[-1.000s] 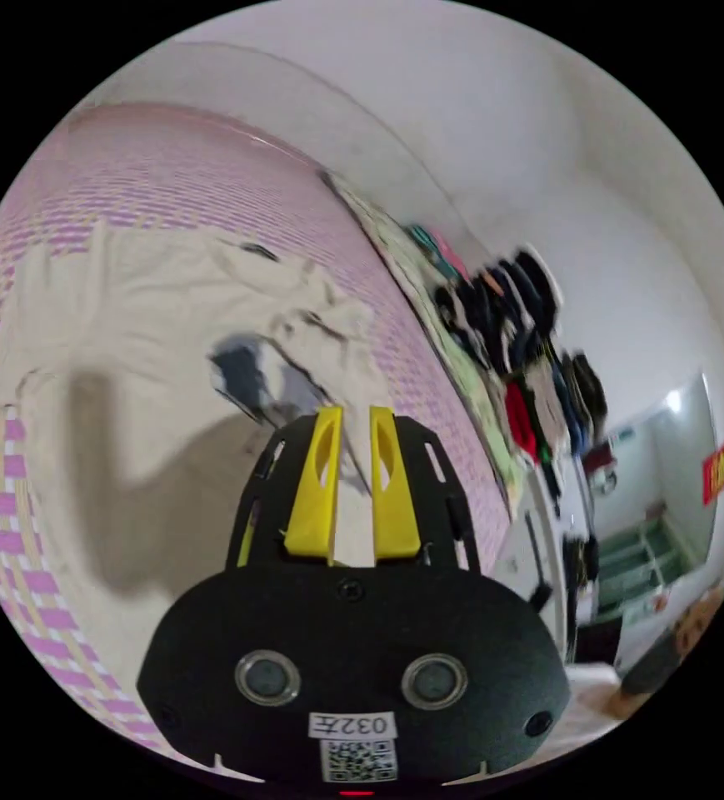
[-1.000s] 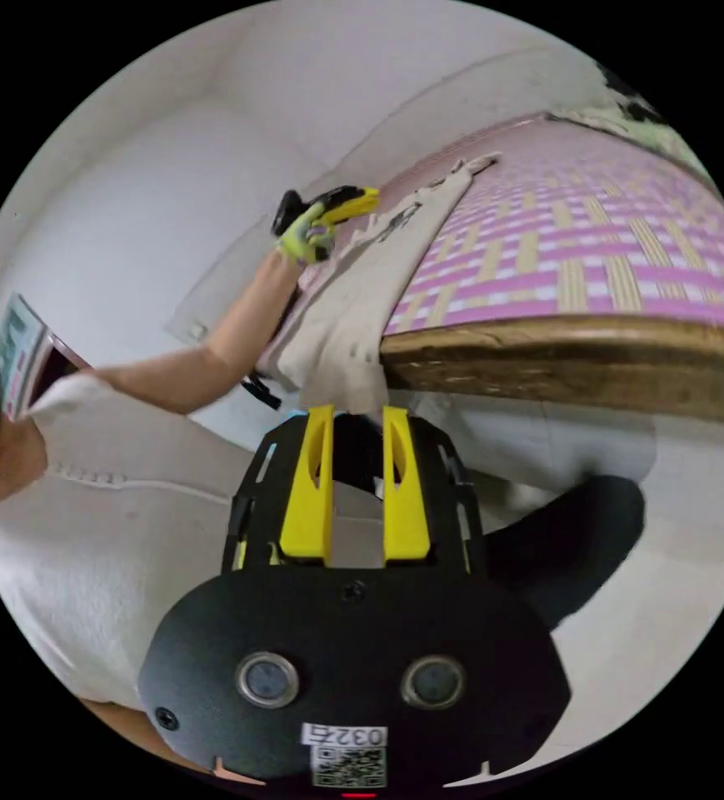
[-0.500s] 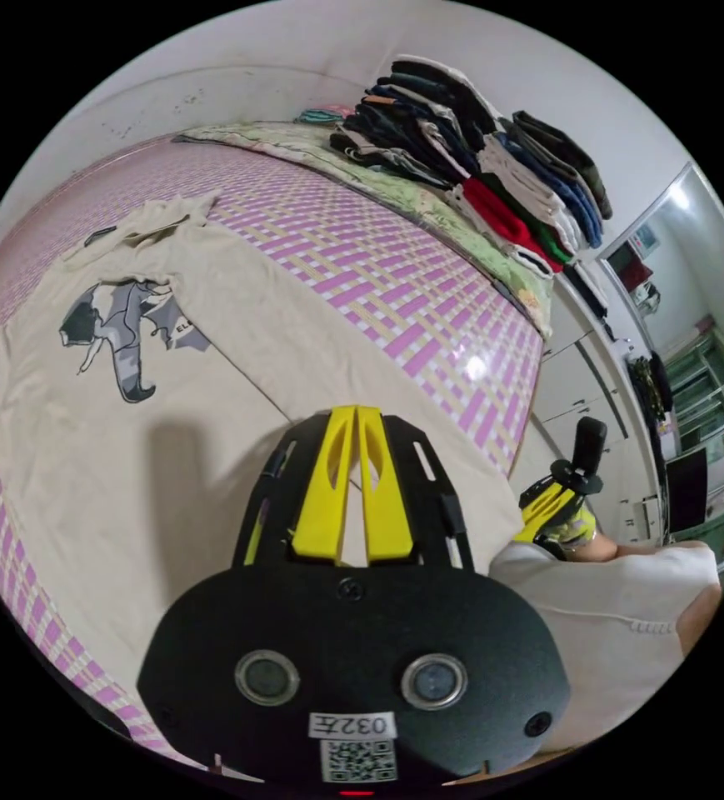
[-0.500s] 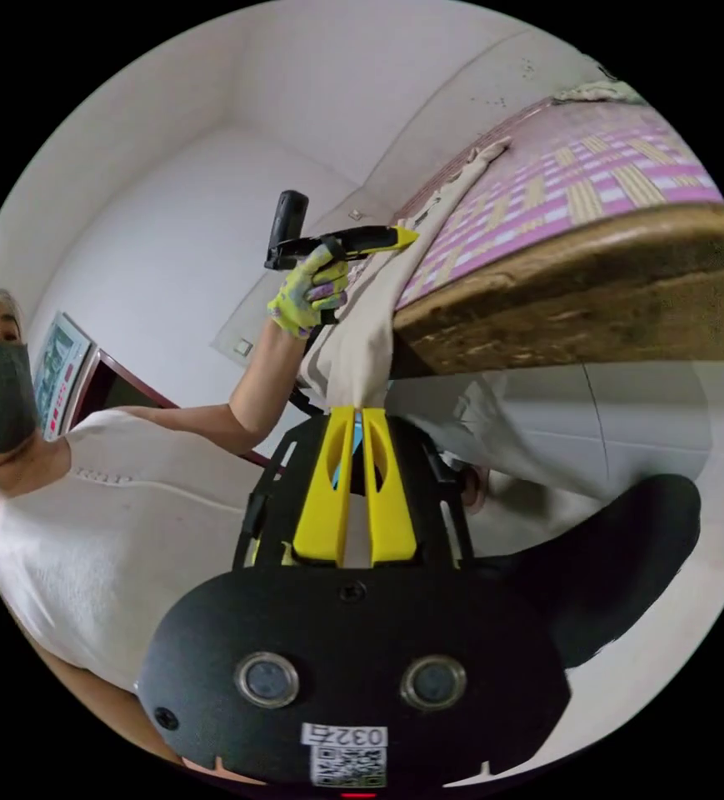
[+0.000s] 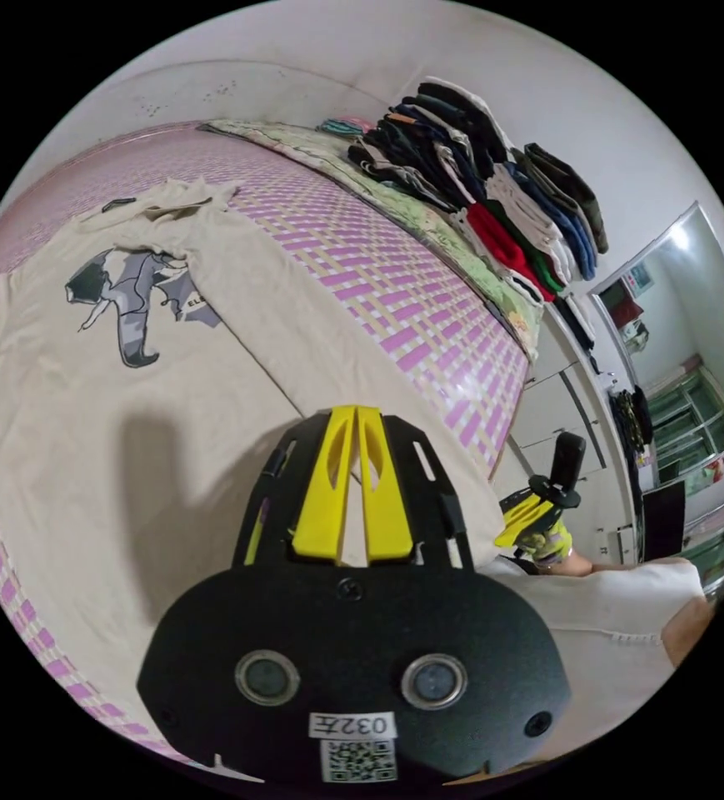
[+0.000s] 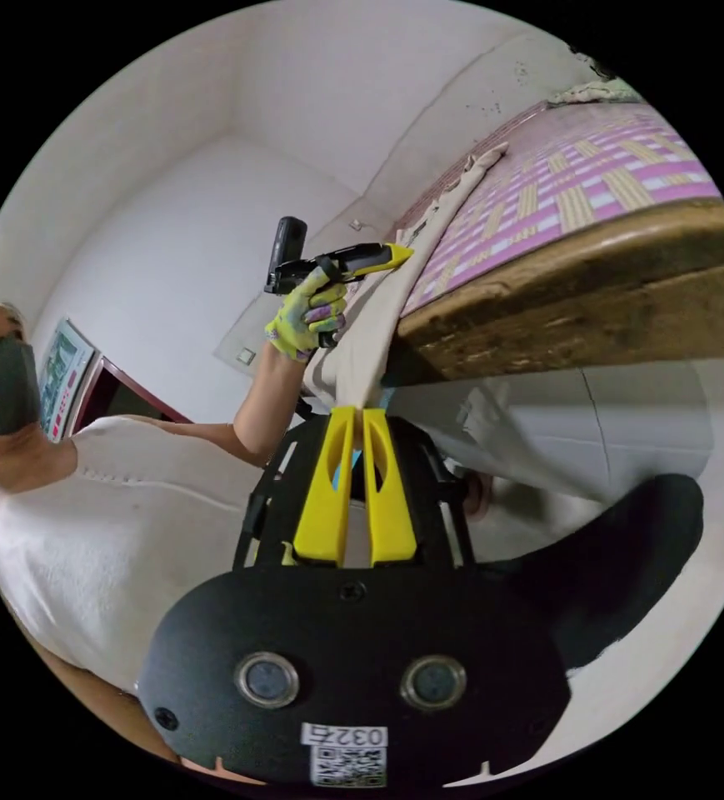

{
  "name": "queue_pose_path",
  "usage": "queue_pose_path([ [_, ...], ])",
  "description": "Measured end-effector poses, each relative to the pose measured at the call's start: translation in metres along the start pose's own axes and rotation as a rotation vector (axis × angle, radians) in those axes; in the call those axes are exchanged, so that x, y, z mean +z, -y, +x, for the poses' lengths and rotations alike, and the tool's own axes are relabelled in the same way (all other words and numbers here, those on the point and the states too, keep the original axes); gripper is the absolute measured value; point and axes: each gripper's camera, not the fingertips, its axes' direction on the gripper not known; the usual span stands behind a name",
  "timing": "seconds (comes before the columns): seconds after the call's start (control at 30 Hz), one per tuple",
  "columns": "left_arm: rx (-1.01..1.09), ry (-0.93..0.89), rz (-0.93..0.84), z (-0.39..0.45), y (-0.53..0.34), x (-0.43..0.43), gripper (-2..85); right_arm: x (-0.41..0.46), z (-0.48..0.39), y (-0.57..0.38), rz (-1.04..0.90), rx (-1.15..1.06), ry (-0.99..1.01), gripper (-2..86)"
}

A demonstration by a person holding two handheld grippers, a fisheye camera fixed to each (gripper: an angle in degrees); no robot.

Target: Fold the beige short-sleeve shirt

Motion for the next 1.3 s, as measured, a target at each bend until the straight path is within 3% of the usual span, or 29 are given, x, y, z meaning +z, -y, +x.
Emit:
queue_pose_path([
  [0.13, 0.011, -0.103, -0.022, -0.001, -0.012, 0.006, -1.3, -0.007, -0.013, -0.018, -0.065, 0.047, -0.053, 4.7],
  [0.2, 0.011, -0.177, -0.007, -0.009, -0.016, -0.003, -1.6, -0.034, -0.027, -0.015, 0.017, 0.037, -0.089, 7.6],
  [0.43, 0.022, -0.370, 0.118, -0.045, 0.032, -0.033, -1.2, -0.059, -0.084, 0.029, 0.173, -0.134, -0.114, 6.5],
  [0.63, 0.196, -0.520, 0.101, -0.043, 0.060, -0.027, -0.9, -0.038, -0.159, 0.014, 0.232, -0.269, -0.212, 4.1],
  [0.8, 0.233, -0.474, 0.167, -0.061, 0.064, -0.048, -0.9, -0.054, -0.189, -0.031, 0.223, -0.201, -0.556, -0.6],
  [0.93, 0.192, -0.448, 0.218, -0.084, 0.064, -0.051, -0.9, -0.074, -0.199, -0.025, 0.263, -0.197, -0.466, -0.9],
  [1.13, 0.166, -0.568, 0.329, -0.127, 0.052, -0.052, -0.9, -0.070, -0.233, 0.013, 0.244, -0.259, -0.482, -1.0],
  [1.3, 0.229, -0.591, 0.430, -0.135, 0.040, -0.058, -0.9, -0.077, -0.248, 0.114, 0.267, -0.338, -0.456, -0.6],
])
